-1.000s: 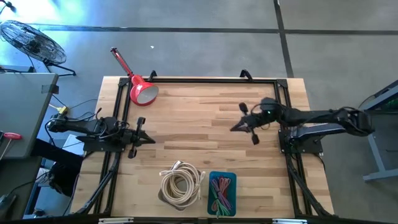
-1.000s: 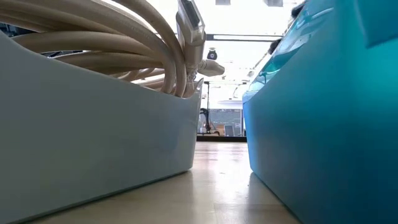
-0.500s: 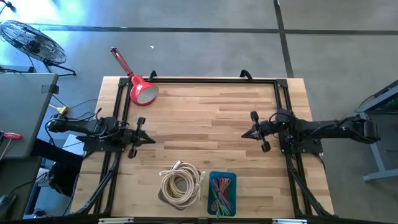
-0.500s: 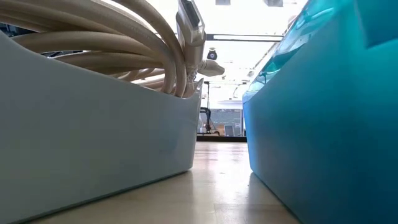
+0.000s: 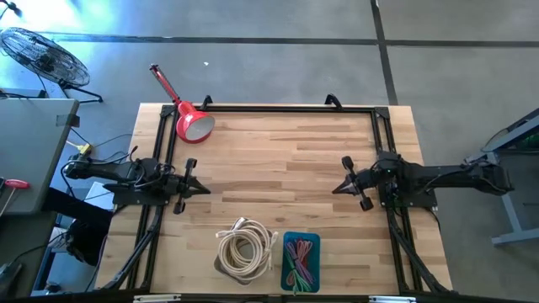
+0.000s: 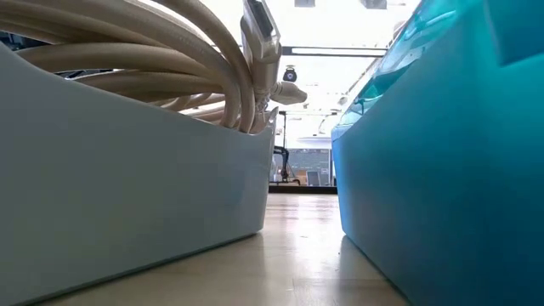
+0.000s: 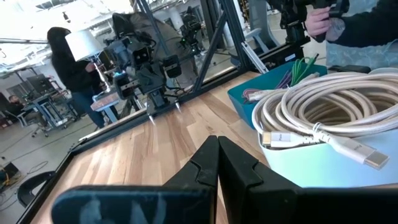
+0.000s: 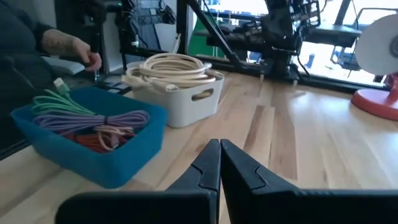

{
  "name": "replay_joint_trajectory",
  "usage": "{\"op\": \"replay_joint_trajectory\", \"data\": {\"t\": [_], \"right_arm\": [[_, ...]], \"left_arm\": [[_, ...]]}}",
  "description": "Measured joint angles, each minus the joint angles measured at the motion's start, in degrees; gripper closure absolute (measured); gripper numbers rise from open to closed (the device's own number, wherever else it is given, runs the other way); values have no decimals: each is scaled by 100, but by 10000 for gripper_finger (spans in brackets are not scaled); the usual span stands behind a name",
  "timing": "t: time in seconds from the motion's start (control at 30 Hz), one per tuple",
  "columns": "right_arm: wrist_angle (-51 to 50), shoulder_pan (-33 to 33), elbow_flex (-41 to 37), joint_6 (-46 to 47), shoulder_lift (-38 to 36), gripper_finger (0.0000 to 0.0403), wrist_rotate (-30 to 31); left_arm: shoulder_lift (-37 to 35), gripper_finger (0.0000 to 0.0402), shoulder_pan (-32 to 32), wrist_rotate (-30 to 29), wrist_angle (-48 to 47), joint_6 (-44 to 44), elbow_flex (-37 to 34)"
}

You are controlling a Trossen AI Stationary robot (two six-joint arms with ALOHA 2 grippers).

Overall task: Pick & Place USB Port
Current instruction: Return to Home Position

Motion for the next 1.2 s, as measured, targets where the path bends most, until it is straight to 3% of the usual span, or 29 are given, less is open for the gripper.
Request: {"op": "replay_joint_trajectory", "data": {"t": [0.33, 0.87, 1.07, 1.2], "right_arm": [[-1087, 64, 0, -94, -1251, 403, 1023], [-1669, 64, -2, 65, -2897, 403, 1034], [-1656, 66, 7, 68, -2947, 403, 1069], [-1694, 66, 13, 35, -2947, 403, 1404]], "left_arm": [[0, 401, 0, -1, 0, 1, 0], [0, 401, 0, -2, 0, 1, 0], [0, 401, -1, -3, 0, 1, 0], [0, 401, -1, -4, 0, 1, 0]]}}
